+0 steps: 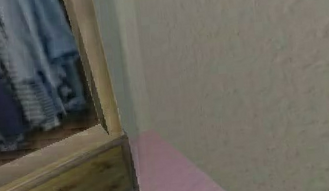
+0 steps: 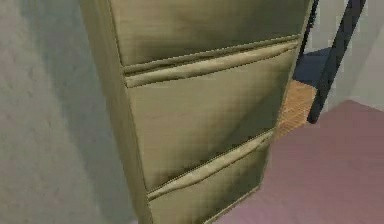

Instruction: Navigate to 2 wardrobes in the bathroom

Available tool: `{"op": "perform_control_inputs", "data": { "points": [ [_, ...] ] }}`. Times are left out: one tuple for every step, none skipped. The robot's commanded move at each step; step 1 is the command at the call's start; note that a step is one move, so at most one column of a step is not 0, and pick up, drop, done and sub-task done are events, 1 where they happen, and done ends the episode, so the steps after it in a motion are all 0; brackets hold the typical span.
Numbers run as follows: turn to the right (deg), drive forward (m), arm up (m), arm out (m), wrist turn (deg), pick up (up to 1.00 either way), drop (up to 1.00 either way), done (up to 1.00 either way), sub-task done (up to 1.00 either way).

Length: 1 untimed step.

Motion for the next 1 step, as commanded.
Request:
{"op": "perform_control_inputs", "data": {
  "points": [
    [0.0, 0.30, 0.00, 0.00, 0.0, 0.00, 0.00, 0.00, 0.00]
  ]
}}
